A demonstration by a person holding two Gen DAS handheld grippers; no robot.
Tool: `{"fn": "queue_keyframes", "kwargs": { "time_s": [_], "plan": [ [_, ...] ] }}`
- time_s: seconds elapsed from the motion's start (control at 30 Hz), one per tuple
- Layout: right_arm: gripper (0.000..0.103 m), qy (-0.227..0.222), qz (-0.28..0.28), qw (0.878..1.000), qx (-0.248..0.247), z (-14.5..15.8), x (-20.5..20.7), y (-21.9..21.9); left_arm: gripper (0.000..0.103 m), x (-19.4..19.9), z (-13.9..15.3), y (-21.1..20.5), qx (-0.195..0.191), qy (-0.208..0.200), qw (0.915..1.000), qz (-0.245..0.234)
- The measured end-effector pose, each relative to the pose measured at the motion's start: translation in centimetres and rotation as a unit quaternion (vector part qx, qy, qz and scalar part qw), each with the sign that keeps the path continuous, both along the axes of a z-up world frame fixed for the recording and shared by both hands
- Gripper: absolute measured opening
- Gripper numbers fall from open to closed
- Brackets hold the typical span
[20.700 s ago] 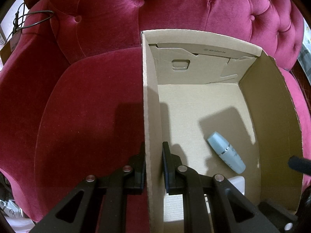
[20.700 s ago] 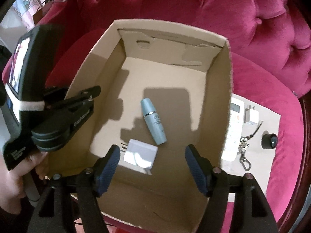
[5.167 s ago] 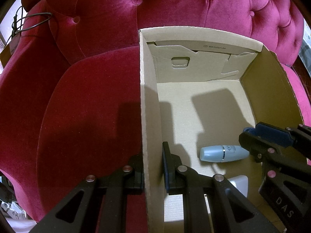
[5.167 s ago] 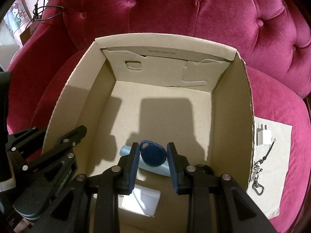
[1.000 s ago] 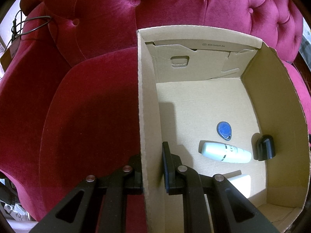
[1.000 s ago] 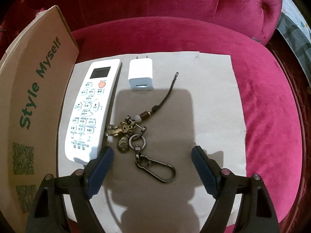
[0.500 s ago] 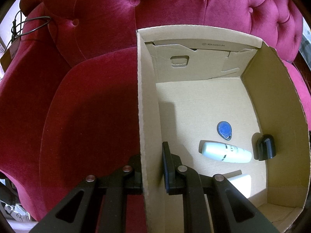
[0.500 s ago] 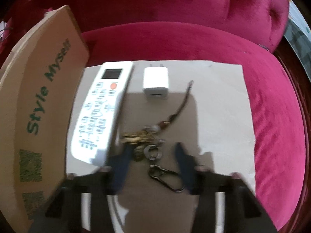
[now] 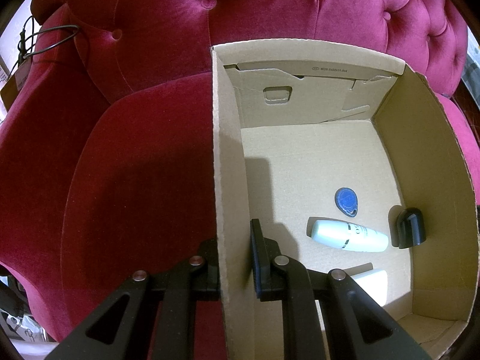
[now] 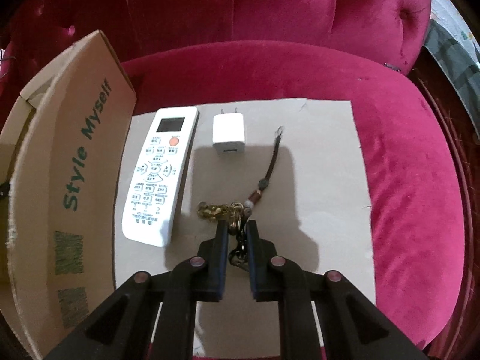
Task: Organize rigid objects
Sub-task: 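Close the right gripper on the metal keychain rings, then lift the keychain with the right gripper and carry it into the box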
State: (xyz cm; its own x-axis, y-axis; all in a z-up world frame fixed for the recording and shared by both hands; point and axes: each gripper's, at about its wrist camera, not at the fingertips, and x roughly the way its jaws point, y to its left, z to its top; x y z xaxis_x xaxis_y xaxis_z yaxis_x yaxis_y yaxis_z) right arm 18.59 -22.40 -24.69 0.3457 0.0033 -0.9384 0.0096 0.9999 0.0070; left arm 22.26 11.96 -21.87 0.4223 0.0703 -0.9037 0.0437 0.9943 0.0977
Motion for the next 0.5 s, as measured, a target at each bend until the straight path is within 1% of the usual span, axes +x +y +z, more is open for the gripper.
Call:
{"fn": "queue_keyframes", "kwargs": {
  "time_s": [0.13,0.2,0.5],
  "plan": [
    [0.01,-0.008,0.0,1.0,-0.005,1.7,-0.4,0.3,0.015,0.0,0.0,0.0,0.001,-0.001,1.0,0.0],
    [0.01,-0.013,-0.001,1.0,-0.008,1.8,-0.6,0.8,0.015,0.0,0.0,0.0,0.0,-0.001,1.0,0.0],
    [0.01,-0.036,-0.011,0.999,-0.01,4.7,-1.3,1.5,0.015,0.0,0.0,0.0,-0.002,-0.001,1.0,0.0]
  ]
}}
